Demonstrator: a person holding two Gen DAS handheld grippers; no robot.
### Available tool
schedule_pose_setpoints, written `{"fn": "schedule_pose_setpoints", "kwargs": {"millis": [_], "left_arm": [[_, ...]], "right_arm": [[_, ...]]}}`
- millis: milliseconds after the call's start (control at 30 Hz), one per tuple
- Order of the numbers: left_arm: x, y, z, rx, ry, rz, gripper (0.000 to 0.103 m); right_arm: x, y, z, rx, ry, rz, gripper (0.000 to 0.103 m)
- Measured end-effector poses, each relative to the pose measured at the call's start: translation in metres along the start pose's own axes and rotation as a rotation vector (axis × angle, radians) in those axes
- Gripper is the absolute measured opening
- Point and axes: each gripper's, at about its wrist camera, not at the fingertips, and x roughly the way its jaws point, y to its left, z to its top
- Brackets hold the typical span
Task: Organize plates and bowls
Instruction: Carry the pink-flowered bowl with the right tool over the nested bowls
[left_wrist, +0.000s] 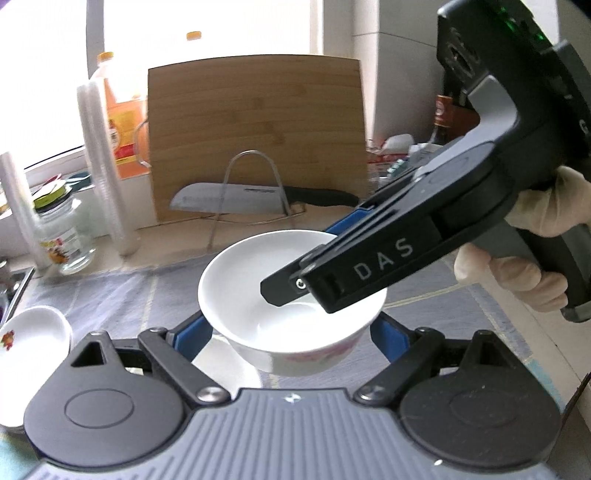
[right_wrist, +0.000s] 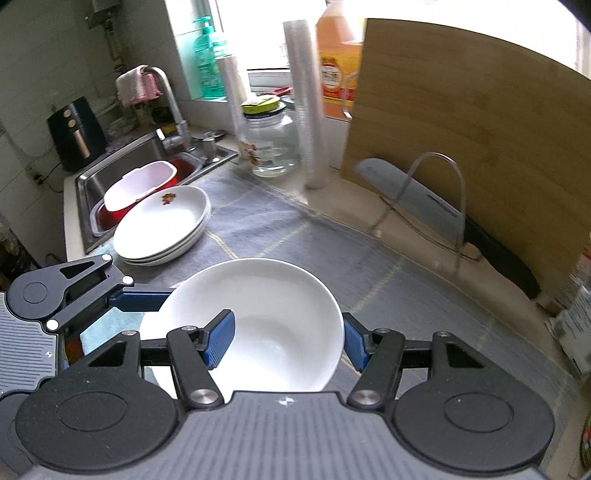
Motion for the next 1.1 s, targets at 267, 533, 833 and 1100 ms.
{"fn": "schedule_pose_setpoints", "kwargs": {"millis": [267,533,833,1100], "left_arm": [[-0.009,0.024,-0.01,-0.066,0.005,0.057,0.092],[-0.012,0.037,-0.02,-0.108,0.025,0.105,0.092],[-0.012,0.045,-0.03,-0.133,0.051,0.125,0.092],[-0.007,0.046,-0.036,-0.134,0.067,0.127,0.092]], "right_arm": [[0.023,0.024,0.016,-0.061,0.02,0.045,0.067],[0.044,0.04,0.022,-0.092,0.042,0.09,0.067],[0.059,0.05,0.021,-0.102,0.073,0.111,0.068],[0.066,0.052,0.019,-0.094,0.09,0.113,0.068]]}}
